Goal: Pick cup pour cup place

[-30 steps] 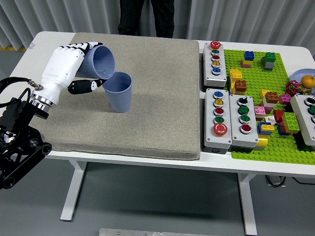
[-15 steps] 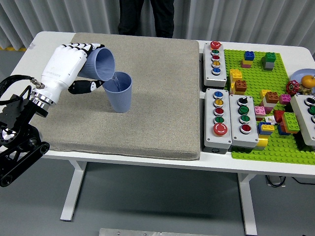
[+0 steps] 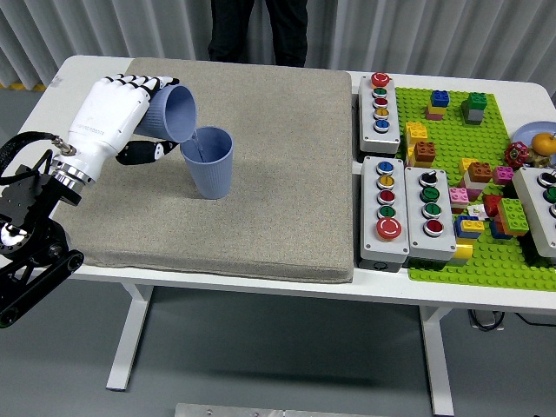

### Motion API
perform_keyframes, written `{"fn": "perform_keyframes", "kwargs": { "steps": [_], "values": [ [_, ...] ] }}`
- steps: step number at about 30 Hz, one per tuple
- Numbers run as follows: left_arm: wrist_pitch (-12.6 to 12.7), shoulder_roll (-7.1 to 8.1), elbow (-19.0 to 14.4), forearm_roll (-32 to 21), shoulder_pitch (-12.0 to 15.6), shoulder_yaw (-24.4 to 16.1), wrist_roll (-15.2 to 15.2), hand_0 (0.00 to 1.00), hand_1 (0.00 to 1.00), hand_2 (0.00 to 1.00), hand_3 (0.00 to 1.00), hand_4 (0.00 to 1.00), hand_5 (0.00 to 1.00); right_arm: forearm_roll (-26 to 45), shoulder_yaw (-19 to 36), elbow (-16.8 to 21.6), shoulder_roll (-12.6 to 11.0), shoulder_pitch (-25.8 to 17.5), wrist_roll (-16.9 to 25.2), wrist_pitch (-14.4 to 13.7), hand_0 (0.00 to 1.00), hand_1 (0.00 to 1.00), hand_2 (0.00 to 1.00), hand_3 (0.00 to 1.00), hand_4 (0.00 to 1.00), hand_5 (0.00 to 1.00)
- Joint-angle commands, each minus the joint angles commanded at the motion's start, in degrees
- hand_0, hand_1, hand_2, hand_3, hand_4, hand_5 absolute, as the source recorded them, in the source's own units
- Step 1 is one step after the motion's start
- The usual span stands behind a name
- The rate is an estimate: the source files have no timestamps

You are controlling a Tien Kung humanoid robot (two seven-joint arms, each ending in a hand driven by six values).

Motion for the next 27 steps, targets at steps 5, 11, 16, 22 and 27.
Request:
{"fn": "perform_keyframes", "kwargs": {
  "steps": [5, 11, 16, 22, 27],
  "values": [
    [0.2, 0.49, 0.2, 0.6, -0.5, 0.8, 0.3, 0.566, 0.606, 0.660, 0.612, 0.678, 0.061, 0.0, -0.1, 0.0, 0.0, -0.1, 0.0, 0.0, 0.712, 0.653, 0.627, 0.591, 0.002, 0.110],
    [1.0, 1.10, 1.0, 1.4, -1.6, 2.3, 0.9, 0.565, 0.605, 0.656, 0.612, 0.678, 0.063, 0.0, -0.1, 0.0, 0.0, -0.2, 0.0, 0.0, 0.712, 0.654, 0.627, 0.591, 0.002, 0.110],
    [1.2, 1.59, 0.9, 2.6, -2.0, 3.0, 1.8, 0.563, 0.601, 0.654, 0.611, 0.683, 0.075, -0.3, 0.0, 0.0, 0.0, -0.3, 0.0, 0.0, 0.712, 0.654, 0.627, 0.591, 0.002, 0.110],
    [1.2, 2.01, 0.7, 3.4, -2.6, 3.5, 2.2, 0.562, 0.600, 0.654, 0.609, 0.685, 0.079, 0.1, -0.2, 0.0, -0.1, -0.1, 0.1, -0.1, 0.712, 0.654, 0.627, 0.590, 0.002, 0.110],
    [1.5, 2.14, 0.6, 4.6, -3.1, 3.9, 3.4, 0.562, 0.600, 0.654, 0.609, 0.685, 0.079, 0.2, -0.3, 0.0, -0.1, 0.0, 0.1, -0.2, 0.712, 0.654, 0.627, 0.590, 0.002, 0.110]
  ]
}}
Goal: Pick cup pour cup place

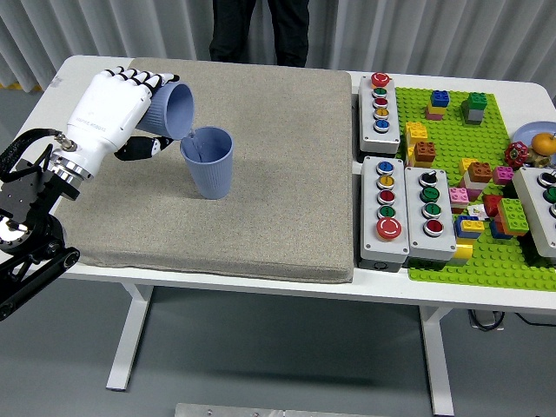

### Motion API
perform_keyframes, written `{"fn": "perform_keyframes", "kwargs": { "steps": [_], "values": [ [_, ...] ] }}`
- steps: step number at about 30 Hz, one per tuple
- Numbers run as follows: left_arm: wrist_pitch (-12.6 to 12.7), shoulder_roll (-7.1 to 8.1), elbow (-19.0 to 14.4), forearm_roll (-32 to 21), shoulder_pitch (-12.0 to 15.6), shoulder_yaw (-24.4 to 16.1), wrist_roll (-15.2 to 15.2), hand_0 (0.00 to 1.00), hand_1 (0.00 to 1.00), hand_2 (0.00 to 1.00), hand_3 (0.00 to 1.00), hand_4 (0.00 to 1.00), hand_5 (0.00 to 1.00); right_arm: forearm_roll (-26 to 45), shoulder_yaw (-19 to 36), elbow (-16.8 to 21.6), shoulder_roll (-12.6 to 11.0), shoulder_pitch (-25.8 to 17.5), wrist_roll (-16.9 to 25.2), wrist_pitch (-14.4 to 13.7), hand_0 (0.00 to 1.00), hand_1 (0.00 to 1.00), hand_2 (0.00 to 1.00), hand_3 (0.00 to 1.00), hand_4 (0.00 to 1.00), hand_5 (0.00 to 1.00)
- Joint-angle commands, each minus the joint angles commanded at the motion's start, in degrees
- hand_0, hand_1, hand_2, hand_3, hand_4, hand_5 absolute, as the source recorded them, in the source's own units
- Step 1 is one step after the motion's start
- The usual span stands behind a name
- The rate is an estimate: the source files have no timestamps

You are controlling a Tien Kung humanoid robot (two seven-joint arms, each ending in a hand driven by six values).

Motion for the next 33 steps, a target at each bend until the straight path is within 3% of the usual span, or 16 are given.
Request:
{"fn": "perform_keyframes", "kwargs": {
  "steps": [9, 33],
  "values": [
    [0.1, 1.20, -0.5, 1.0, 0.6, 0.3, 0.5, 0.559, 0.598, 0.648, 0.606, 0.687, 0.086, 0.0, -0.1, 0.0, -0.1, -0.1, 0.2, -0.2, 0.712, 0.654, 0.627, 0.589, 0.002, 0.107],
    [0.2, 1.01, -1.1, 0.7, 0.1, 0.9, 0.3, 0.558, 0.594, 0.644, 0.603, 0.686, 0.092, 0.4, -0.3, 0.0, -0.1, 0.0, 0.2, -0.4, 0.712, 0.654, 0.627, 0.589, 0.002, 0.102]
  ]
}}
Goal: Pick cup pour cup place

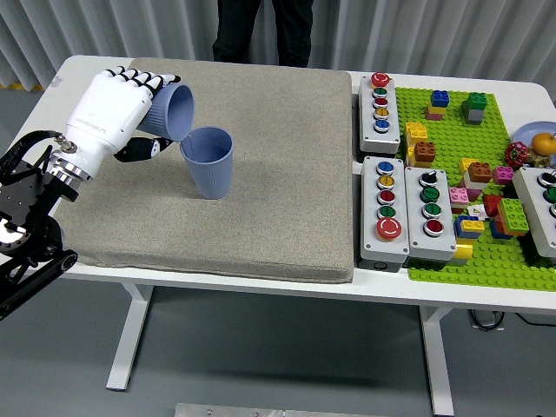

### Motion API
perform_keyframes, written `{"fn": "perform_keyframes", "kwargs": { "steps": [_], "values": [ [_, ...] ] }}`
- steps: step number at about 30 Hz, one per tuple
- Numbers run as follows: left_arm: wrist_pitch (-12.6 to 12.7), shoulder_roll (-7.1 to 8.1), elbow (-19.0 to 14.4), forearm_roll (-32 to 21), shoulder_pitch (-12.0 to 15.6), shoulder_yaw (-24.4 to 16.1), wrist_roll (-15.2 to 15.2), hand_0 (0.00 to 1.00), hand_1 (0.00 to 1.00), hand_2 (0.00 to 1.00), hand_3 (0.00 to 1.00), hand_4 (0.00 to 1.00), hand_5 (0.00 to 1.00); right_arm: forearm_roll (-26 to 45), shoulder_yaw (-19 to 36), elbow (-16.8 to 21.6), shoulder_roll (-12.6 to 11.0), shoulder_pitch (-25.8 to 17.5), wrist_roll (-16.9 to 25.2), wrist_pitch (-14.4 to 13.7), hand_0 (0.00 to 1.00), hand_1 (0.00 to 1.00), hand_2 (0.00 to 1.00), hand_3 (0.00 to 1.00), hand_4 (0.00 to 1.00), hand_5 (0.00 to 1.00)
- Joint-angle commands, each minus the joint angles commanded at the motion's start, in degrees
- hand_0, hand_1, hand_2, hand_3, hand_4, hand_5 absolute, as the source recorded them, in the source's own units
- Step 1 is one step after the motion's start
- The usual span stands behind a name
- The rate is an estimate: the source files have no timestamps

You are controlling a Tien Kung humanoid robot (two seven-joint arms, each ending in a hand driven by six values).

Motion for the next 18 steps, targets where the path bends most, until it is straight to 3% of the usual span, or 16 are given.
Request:
{"fn": "perform_keyframes", "kwargs": {
  "steps": [18],
  "values": [
    [0.0, 0.00, -1.6, 0.4, 0.2, 0.1, 0.3, 0.558, 0.594, 0.643, 0.602, 0.690, 0.107, -0.3, 0.1, 0.0, 0.0, -0.1, -0.2, 0.1, 0.712, 0.654, 0.627, 0.589, 0.002, 0.102]
  ]
}}
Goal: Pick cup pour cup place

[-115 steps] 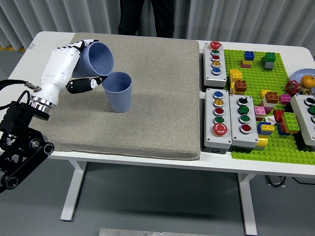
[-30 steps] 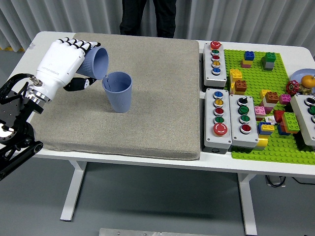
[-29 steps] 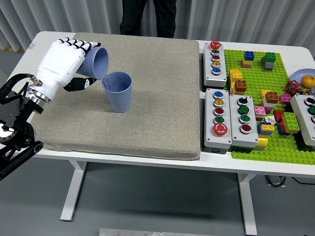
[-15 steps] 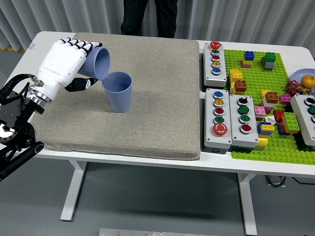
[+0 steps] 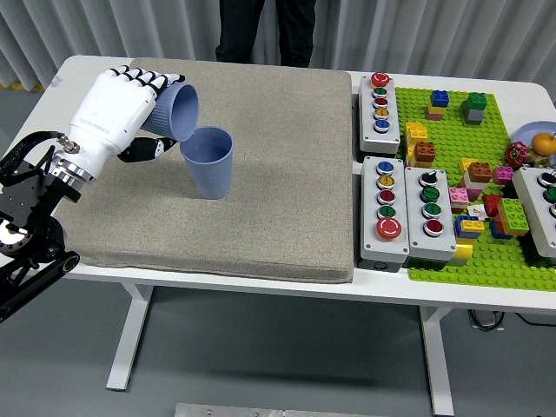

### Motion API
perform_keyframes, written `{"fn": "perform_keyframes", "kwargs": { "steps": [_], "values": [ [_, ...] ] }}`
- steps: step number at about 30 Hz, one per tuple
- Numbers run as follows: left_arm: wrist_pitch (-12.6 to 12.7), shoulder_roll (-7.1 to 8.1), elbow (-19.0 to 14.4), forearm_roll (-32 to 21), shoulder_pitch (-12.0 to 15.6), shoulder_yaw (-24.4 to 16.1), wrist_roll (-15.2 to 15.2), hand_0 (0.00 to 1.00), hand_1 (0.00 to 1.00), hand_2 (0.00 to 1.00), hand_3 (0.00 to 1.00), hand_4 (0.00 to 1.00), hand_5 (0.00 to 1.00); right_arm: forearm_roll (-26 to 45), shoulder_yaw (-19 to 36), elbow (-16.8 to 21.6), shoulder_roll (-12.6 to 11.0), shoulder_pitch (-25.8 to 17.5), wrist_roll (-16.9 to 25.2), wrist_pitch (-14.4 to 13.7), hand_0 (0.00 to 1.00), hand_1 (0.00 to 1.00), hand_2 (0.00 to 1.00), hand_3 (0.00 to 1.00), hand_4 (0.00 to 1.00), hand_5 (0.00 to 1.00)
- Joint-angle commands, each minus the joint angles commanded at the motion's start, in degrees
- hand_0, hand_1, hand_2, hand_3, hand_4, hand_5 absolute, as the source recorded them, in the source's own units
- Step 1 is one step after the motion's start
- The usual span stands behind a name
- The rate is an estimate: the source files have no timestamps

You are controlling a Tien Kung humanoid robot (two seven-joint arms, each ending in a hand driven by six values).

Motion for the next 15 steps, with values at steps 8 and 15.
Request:
{"fn": "perform_keyframes", "kwargs": {
  "steps": [8, 15],
  "values": [
    [0.3, -0.17, 0.4, -0.9, 0.3, -0.1, -0.1, 0.558, 0.594, 0.643, 0.601, 0.690, 0.110, -0.2, 0.2, 0.0, 0.1, -0.2, 0.0, 0.0, 0.712, 0.654, 0.627, 0.589, 0.002, 0.102],
    [3.4, -0.90, 2.4, -12.3, 1.2, -2.2, -2.4, 0.556, 0.593, 0.643, 0.600, 0.689, 0.112, -0.2, 0.2, 0.0, 0.1, -0.1, 0.0, -0.1, 0.712, 0.654, 0.627, 0.589, 0.002, 0.101]
  ]
}}
